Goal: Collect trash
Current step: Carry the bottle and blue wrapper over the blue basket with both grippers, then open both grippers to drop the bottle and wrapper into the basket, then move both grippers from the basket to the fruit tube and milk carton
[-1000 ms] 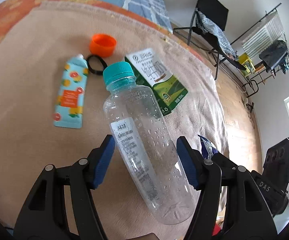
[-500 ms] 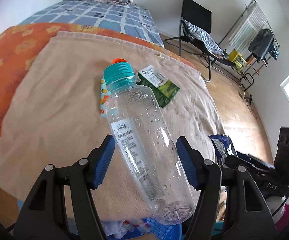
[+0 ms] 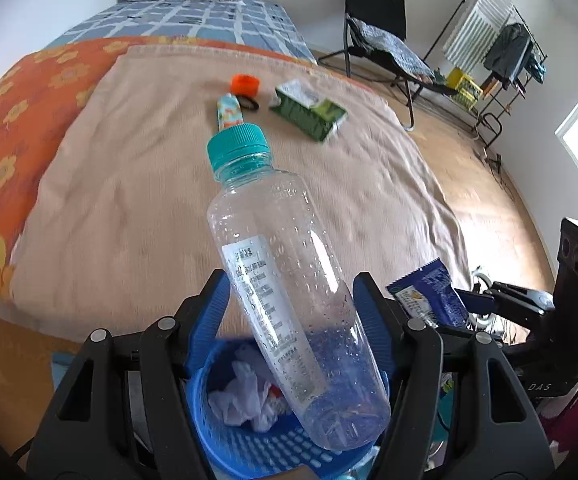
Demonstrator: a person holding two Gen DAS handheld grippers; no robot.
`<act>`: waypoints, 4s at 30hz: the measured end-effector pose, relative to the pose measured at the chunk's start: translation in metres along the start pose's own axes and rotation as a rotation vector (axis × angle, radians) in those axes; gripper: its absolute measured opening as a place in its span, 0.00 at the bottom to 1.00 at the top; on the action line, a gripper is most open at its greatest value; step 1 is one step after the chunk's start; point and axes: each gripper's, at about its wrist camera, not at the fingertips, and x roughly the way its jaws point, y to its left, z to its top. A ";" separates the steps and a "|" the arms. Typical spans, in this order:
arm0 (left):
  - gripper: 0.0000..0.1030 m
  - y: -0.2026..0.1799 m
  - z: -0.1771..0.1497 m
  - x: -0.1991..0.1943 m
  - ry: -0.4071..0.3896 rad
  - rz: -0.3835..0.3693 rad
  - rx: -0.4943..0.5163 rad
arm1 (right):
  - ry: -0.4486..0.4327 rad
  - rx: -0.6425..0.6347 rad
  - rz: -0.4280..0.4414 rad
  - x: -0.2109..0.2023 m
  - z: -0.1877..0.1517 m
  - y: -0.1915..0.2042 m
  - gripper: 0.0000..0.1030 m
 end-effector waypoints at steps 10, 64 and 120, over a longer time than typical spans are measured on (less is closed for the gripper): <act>0.64 -0.007 -0.058 0.001 0.049 0.036 0.049 | 0.082 -0.051 0.000 0.014 -0.038 0.023 0.48; 0.65 0.001 -0.096 0.014 0.147 0.072 0.065 | 0.128 -0.036 -0.080 0.031 -0.049 0.023 0.80; 0.65 0.024 0.116 0.096 0.004 0.100 -0.108 | -0.114 0.010 -0.248 0.009 0.138 -0.068 0.86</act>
